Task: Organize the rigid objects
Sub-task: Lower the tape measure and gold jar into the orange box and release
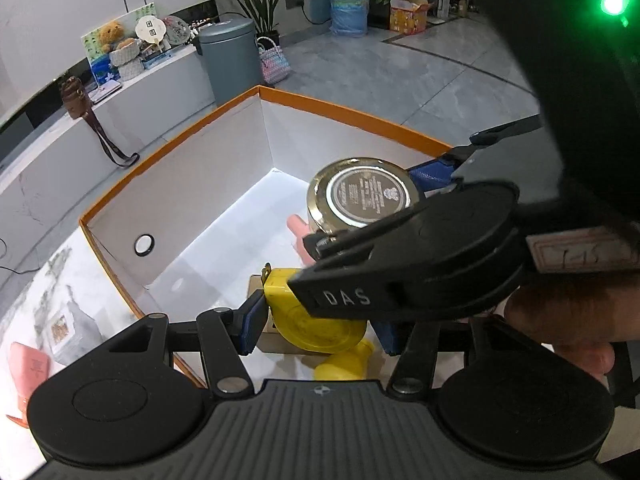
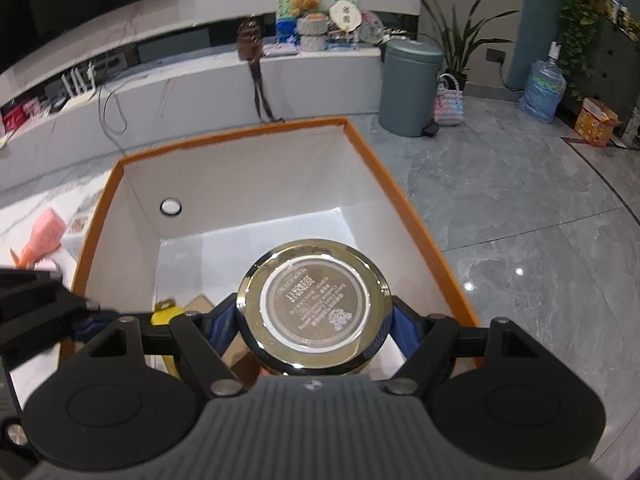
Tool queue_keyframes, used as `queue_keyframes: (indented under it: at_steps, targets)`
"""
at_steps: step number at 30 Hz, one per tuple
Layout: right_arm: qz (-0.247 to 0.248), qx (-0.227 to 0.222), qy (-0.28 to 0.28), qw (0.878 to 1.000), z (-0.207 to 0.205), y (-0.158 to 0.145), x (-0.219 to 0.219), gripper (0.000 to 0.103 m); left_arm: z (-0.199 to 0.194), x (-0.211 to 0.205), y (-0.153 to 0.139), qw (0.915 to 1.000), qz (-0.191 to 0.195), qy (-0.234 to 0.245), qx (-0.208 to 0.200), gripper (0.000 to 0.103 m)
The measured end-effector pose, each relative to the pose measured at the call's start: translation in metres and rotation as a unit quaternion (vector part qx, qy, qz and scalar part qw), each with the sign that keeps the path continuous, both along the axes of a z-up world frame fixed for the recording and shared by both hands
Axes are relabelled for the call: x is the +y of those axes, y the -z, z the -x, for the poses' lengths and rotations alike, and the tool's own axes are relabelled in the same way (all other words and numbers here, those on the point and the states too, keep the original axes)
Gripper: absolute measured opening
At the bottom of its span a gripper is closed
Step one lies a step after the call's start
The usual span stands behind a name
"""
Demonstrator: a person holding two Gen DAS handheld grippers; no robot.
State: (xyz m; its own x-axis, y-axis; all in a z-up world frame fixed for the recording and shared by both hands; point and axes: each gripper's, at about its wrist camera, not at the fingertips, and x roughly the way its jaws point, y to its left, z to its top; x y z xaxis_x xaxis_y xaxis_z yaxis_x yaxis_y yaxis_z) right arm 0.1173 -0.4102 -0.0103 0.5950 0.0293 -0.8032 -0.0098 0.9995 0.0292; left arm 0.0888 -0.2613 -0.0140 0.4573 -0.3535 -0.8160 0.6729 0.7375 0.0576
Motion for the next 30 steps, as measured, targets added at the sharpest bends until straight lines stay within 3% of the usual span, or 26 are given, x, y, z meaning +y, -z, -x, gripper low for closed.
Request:
queue_keyframes:
  at_steps: [3, 8, 18, 30]
  targets:
    - [0.000, 0.007, -0.009, 1.000, -0.002, 0.002, -0.003, 0.075, -0.004, 0.002, 0.000, 0.9998, 0.014, -0.001, 0.015, 0.063]
    - [0.002, 0.008, -0.026, 1.000, -0.004, 0.002, -0.004, 0.075, -0.004, -0.004, 0.005, 0.9999, 0.005, 0.005, 0.012, 0.063]
    - [0.006, 0.045, -0.040, 0.998, -0.016, 0.010, 0.001, 0.075, -0.013, -0.004, 0.017, 0.9987, 0.008, 0.005, 0.050, 0.063]
    - [0.012, 0.066, -0.034, 0.997, -0.021, 0.016, 0.003, 0.076, -0.018, -0.006, 0.016, 0.9982, 0.003, 0.002, 0.060, 0.073]
